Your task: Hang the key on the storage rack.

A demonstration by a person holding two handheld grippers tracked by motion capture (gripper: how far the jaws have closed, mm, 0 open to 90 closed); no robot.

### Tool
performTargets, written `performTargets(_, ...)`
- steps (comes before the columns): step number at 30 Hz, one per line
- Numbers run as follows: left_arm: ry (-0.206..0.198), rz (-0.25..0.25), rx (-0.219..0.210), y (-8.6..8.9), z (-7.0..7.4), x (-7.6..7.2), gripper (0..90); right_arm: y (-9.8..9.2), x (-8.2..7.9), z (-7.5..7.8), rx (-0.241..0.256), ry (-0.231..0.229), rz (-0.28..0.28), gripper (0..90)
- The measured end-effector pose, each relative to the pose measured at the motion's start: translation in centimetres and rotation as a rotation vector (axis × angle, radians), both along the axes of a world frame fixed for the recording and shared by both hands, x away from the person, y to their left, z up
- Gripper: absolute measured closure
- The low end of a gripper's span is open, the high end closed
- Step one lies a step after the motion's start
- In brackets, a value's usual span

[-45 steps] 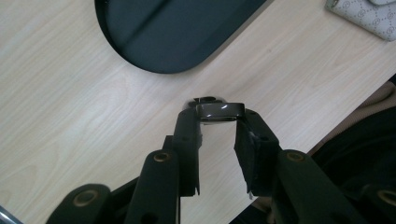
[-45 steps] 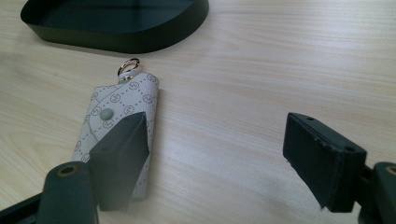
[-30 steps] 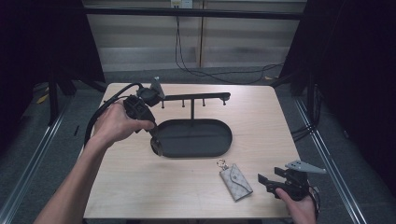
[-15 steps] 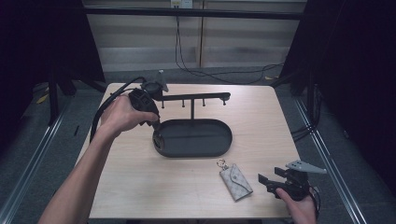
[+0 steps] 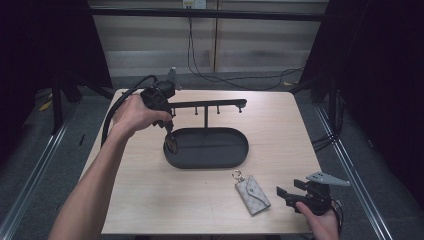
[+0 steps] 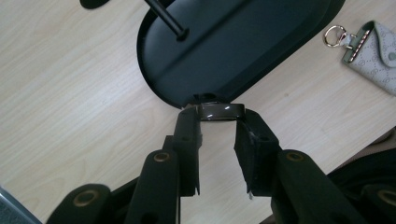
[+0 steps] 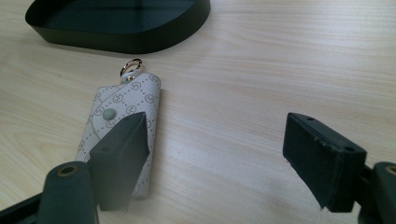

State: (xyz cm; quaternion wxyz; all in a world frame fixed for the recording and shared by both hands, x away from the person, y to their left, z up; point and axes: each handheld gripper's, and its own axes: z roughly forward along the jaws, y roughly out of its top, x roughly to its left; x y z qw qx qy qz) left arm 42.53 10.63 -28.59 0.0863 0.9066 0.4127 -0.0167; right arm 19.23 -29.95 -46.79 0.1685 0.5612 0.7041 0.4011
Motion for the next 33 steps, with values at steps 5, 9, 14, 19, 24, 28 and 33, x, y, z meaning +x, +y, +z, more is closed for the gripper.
performTargets(5,0.011,-0.006,0.01,-0.6,-0.5,0.4,70.8,-0.1,0.0,0.0,0.004,0.0,-0.002,22.5)
performTargets(9,0.014,-0.003,0.026,-0.8,-0.6,1.0,70.8,0.0,0.0,0.0,0.003,-0.001,-0.001,22.6)
performTargets(14,0.006,0.013,0.022,-0.9,-0.3,1.5,70.8,-0.1,0.0,0.0,0.005,0.0,0.0,22.7)
performTargets(19,0.027,0.036,0.001,-0.7,-0.1,2.5,70.8,-0.1,0.0,0.0,0.005,-0.002,0.006,22.9)
performTargets(24,0.028,0.046,0.017,-1.0,-0.1,3.0,70.8,-0.1,0.0,0.0,0.004,-0.003,0.013,22.9)
performTargets(28,0.034,0.064,0.024,-1.2,-0.4,3.5,70.8,-0.1,-0.1,0.0,0.005,-0.006,0.015,23.0)
performTargets(33,0.052,0.073,0.034,-1.3,-1.2,4.1,70.8,-0.1,-0.1,0.1,0.004,-0.006,0.017,23.0)
